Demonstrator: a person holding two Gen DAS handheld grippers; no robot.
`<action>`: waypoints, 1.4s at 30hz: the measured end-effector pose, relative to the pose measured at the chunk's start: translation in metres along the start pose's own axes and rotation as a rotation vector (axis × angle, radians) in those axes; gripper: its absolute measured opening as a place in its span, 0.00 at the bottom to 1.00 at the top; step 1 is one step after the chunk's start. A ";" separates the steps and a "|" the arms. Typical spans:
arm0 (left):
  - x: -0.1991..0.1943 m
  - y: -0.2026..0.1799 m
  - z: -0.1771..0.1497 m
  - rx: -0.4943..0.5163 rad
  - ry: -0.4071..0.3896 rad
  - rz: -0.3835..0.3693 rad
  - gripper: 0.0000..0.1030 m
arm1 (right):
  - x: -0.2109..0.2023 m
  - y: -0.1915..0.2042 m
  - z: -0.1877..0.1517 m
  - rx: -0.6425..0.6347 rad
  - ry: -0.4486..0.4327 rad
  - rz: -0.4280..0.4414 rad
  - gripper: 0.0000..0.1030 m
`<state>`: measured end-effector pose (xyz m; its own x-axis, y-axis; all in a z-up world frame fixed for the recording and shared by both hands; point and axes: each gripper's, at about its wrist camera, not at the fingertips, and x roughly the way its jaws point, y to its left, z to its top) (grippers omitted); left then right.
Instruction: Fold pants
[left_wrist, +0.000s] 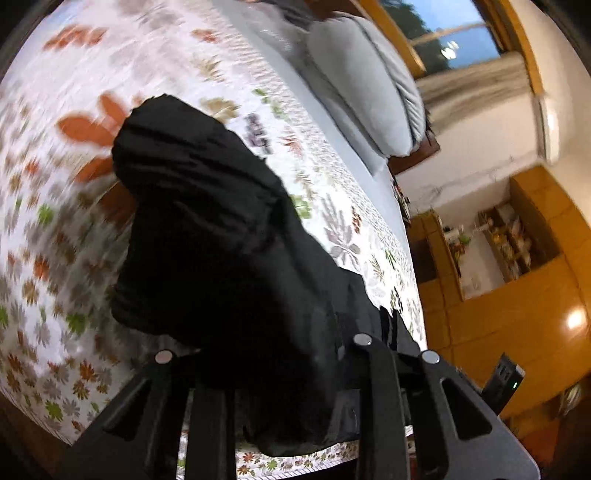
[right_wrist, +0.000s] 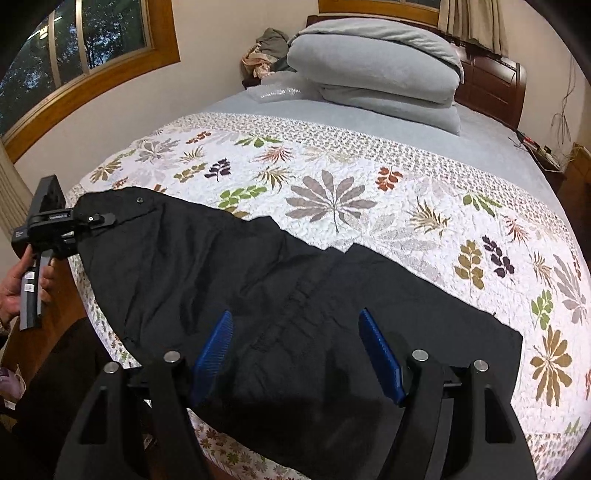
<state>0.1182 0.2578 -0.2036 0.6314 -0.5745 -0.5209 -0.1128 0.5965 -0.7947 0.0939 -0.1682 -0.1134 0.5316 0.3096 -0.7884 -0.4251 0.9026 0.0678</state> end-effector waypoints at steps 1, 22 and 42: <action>-0.001 0.003 -0.001 -0.013 -0.008 -0.015 0.20 | 0.002 -0.001 -0.001 0.005 0.009 -0.003 0.70; 0.047 -0.180 -0.033 0.457 0.119 -0.301 0.26 | -0.017 -0.047 -0.010 0.136 -0.034 0.007 0.70; 0.139 -0.214 -0.113 0.667 0.337 -0.278 0.28 | -0.043 -0.164 -0.031 0.591 -0.058 0.478 0.77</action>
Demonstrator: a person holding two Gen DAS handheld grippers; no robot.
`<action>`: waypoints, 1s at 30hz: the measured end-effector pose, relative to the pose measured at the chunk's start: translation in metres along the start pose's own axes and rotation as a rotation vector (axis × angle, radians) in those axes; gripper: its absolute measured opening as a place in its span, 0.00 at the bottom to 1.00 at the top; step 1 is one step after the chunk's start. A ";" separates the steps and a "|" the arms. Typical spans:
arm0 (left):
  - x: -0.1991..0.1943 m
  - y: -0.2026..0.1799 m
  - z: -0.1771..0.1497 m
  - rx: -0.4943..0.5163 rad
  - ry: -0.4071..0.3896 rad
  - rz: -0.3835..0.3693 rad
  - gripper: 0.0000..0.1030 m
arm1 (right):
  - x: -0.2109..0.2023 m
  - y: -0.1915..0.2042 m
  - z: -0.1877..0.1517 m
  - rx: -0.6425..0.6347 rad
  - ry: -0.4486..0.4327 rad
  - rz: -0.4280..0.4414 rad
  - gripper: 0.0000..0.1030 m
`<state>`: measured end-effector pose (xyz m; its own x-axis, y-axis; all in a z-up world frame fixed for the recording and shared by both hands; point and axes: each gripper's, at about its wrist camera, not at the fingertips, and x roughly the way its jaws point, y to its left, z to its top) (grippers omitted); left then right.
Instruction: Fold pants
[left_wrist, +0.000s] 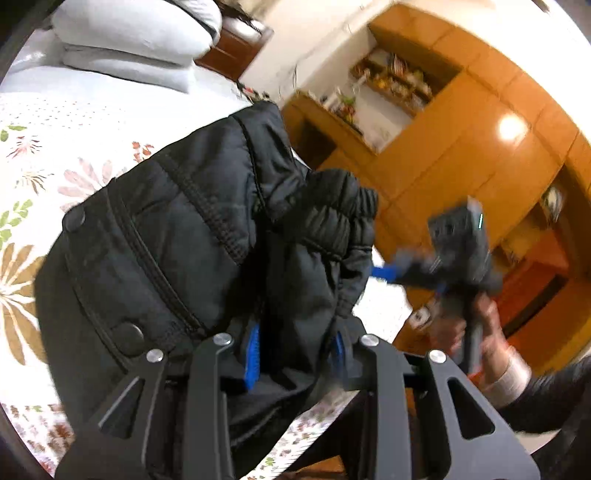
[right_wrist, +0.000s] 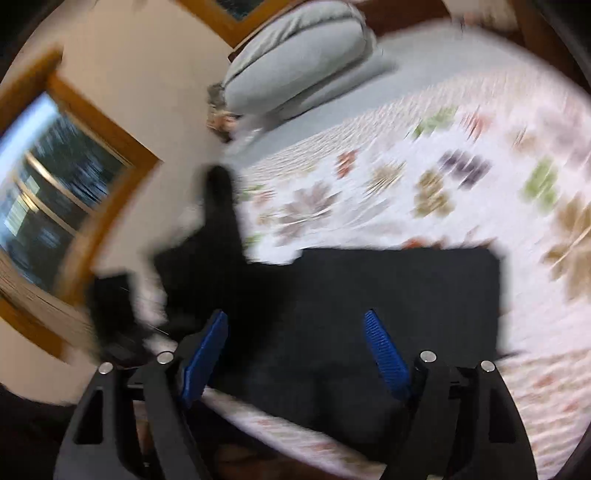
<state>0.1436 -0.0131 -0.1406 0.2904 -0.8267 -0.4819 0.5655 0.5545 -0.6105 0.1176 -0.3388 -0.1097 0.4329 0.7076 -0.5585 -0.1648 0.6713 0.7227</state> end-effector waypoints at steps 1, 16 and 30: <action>0.009 0.000 -0.005 0.004 0.019 0.007 0.28 | 0.007 -0.003 0.005 0.019 0.018 0.024 0.78; 0.043 -0.016 -0.024 0.120 0.071 0.059 0.30 | 0.100 -0.009 0.039 0.105 0.249 -0.035 0.84; 0.062 -0.040 -0.023 0.127 0.099 0.087 0.47 | 0.119 -0.006 0.037 0.007 0.252 -0.025 0.17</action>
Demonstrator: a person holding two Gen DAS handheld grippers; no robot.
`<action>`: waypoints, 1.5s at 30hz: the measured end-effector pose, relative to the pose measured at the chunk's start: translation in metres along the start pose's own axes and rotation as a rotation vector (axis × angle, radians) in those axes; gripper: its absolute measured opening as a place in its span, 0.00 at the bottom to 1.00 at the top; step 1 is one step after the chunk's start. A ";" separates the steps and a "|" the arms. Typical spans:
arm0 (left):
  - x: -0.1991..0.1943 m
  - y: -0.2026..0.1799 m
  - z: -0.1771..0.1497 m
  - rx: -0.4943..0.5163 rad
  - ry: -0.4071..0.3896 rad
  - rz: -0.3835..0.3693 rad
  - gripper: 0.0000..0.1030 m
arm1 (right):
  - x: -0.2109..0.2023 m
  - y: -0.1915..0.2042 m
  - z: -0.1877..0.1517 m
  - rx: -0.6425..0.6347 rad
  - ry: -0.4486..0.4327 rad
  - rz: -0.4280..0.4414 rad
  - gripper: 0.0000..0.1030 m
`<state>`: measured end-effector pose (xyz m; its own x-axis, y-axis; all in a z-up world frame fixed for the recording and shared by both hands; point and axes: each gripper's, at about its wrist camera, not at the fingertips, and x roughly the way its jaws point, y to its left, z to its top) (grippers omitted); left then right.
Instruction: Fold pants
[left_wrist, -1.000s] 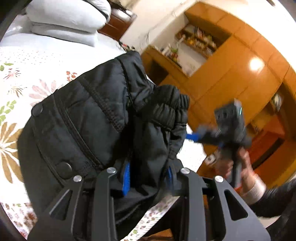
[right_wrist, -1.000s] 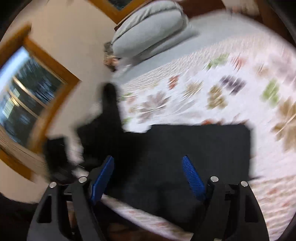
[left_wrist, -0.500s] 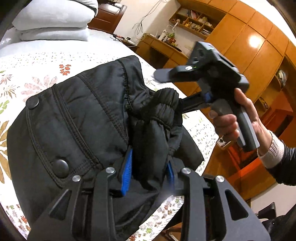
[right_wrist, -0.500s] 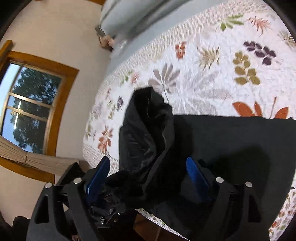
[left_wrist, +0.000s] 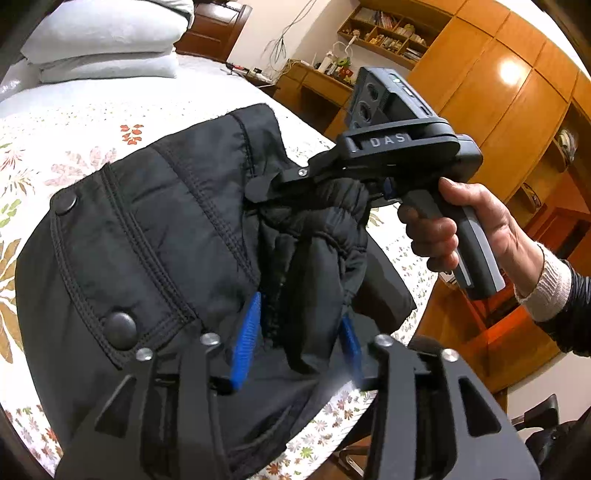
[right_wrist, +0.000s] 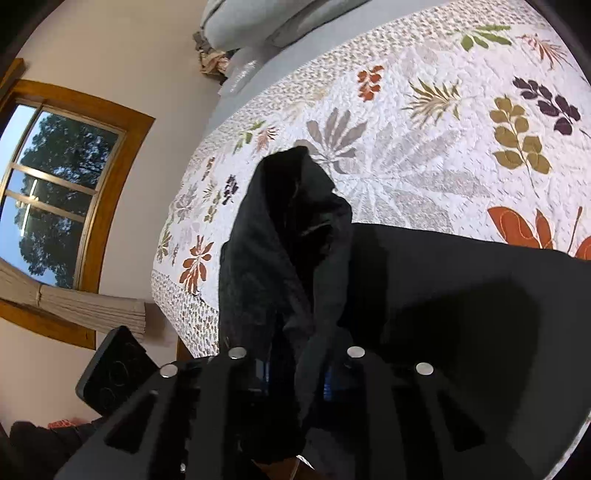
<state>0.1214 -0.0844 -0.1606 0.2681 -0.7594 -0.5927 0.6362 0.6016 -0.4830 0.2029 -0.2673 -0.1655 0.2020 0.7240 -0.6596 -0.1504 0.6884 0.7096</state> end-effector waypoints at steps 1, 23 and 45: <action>-0.002 -0.001 -0.001 0.000 -0.001 0.002 0.50 | -0.003 0.002 -0.001 -0.011 -0.004 0.001 0.16; -0.094 0.073 -0.006 -0.207 -0.129 0.351 0.97 | -0.041 0.021 -0.011 -0.027 -0.058 0.085 0.13; -0.047 0.009 0.036 -0.033 -0.113 0.293 0.97 | -0.115 -0.065 -0.050 0.143 -0.159 -0.063 0.13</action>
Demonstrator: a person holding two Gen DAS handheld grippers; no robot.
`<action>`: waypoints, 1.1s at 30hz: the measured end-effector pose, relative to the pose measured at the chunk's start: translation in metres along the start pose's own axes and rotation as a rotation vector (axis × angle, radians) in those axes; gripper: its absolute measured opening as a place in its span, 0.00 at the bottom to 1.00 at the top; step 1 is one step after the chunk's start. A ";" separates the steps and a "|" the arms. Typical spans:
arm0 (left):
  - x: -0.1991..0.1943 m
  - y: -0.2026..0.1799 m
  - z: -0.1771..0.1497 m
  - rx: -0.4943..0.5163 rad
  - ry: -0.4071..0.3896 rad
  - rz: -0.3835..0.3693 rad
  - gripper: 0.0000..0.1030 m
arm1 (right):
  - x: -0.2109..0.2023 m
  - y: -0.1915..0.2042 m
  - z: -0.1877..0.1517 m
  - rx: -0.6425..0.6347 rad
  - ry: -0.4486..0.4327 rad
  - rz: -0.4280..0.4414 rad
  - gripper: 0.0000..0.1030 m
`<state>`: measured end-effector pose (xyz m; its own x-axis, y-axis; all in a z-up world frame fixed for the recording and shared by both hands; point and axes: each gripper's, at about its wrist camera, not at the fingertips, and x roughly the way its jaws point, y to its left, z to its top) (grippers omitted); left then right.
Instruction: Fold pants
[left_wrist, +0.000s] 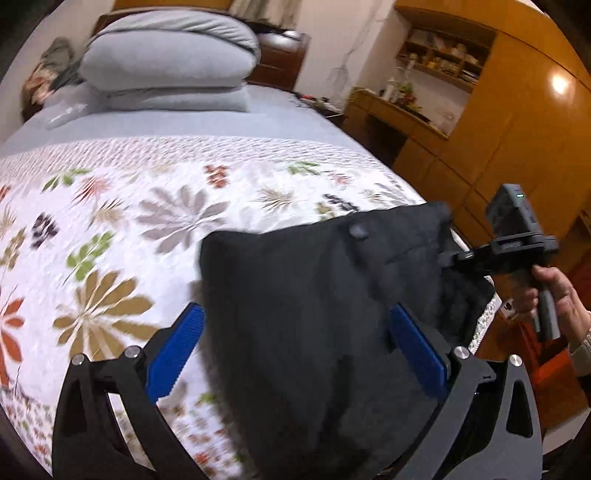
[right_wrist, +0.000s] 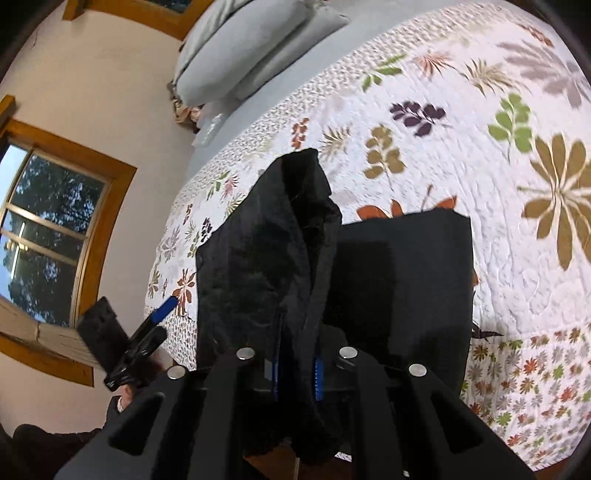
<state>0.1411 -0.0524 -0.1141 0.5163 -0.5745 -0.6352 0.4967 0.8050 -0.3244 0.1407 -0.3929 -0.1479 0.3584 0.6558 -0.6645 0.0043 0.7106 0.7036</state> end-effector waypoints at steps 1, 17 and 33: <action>0.004 -0.009 0.002 0.023 -0.001 -0.018 0.97 | 0.003 -0.001 -0.001 0.003 0.002 -0.002 0.13; 0.091 -0.017 -0.002 0.054 0.202 -0.066 0.97 | 0.023 -0.027 -0.007 0.021 0.037 -0.102 0.25; 0.030 -0.029 -0.009 0.088 0.050 0.107 0.97 | 0.014 0.062 0.017 -0.379 -0.137 -0.311 0.40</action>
<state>0.1359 -0.0917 -0.1293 0.5349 -0.4762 -0.6979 0.5011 0.8439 -0.1917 0.1620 -0.3440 -0.1088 0.5134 0.3770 -0.7709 -0.1996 0.9262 0.3199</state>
